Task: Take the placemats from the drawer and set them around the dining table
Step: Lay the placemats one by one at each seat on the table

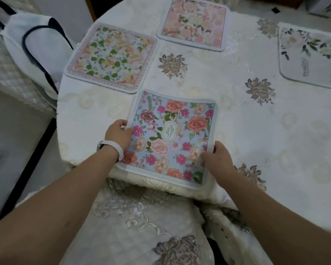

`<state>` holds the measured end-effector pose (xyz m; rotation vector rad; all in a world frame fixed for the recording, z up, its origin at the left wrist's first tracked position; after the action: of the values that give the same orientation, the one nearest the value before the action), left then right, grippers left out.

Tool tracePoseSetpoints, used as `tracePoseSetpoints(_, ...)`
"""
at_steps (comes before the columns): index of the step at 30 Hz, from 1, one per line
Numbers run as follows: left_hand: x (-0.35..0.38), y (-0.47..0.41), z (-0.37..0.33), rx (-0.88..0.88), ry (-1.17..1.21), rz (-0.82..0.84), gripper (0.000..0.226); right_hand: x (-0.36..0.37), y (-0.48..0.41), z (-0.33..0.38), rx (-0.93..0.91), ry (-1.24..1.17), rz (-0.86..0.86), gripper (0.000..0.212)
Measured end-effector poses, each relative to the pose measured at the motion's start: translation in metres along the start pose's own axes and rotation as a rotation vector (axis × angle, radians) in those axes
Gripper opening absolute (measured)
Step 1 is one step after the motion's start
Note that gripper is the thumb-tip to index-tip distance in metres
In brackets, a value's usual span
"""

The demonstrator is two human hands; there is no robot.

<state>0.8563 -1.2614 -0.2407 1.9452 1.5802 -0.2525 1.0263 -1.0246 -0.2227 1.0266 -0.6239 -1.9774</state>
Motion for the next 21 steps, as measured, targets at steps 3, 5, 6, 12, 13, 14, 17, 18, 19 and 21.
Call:
tracePoseSetpoints(3, 0.002, 0.000, 0.004, 0.006, -0.055, -0.010, 0.008, -0.001, 0.001, -0.005, 0.019, -0.006, -0.004, 0.024)
tracePoseSetpoints(5, 0.003, 0.001, 0.005, 0.033, -0.092, -0.014, 0.014, -0.001, 0.001, -0.006, 0.022, -0.022, -0.005, 0.028)
tracePoseSetpoints(6, 0.004, 0.001, 0.006, 0.049, -0.116, -0.010, 0.015, -0.002, 0.000, -0.007, 0.021, -0.030, -0.002, 0.030)
tracePoseSetpoints(12, 0.004, 0.003, 0.009, 0.120, -0.265, 0.018, 0.027, 0.000, -0.005, -0.012, 0.010, -0.057, 0.012, 0.032)
tracePoseSetpoints(13, 0.004, 0.002, 0.009, 0.132, -0.302, 0.016, 0.034, 0.000, -0.005, -0.012, 0.006, -0.050, 0.009, 0.034)
tracePoseSetpoints(14, 0.004, 0.001, 0.009, 0.154, -0.346, 0.004, 0.042, 0.000, -0.006, -0.013, -0.001, -0.036, -0.002, 0.038)
tracePoseSetpoints(17, 0.003, -0.003, 0.006, 0.286, -0.516, -0.063, 0.053, -0.004, -0.010, -0.013, -0.065, 0.035, -0.115, 0.053)
tracePoseSetpoints(18, 0.005, -0.006, 0.004, 0.331, -0.554, -0.076, 0.053, -0.006, -0.013, -0.012, -0.094, 0.071, -0.167, 0.056)
tracePoseSetpoints(19, 0.007, -0.011, 0.001, 0.384, -0.578, -0.072, 0.052, -0.007, -0.017, -0.010, -0.128, 0.119, -0.214, 0.058)
tracePoseSetpoints(21, 0.019, -0.020, -0.006, 0.533, -0.603, -0.008, 0.050, -0.005, -0.026, -0.002, -0.239, 0.255, -0.282, 0.055)
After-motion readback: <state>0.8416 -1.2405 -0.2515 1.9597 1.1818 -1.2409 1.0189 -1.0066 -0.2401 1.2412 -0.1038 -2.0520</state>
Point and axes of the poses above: each hand's wrist, its own y-axis away from the middle knuckle, its own x-axis out of the palm, z = x × y, the point moved 1 cm from there along -y, towards the middle knuckle, and after that the axes turned 10 degrees about x, right-handed, at the moved point
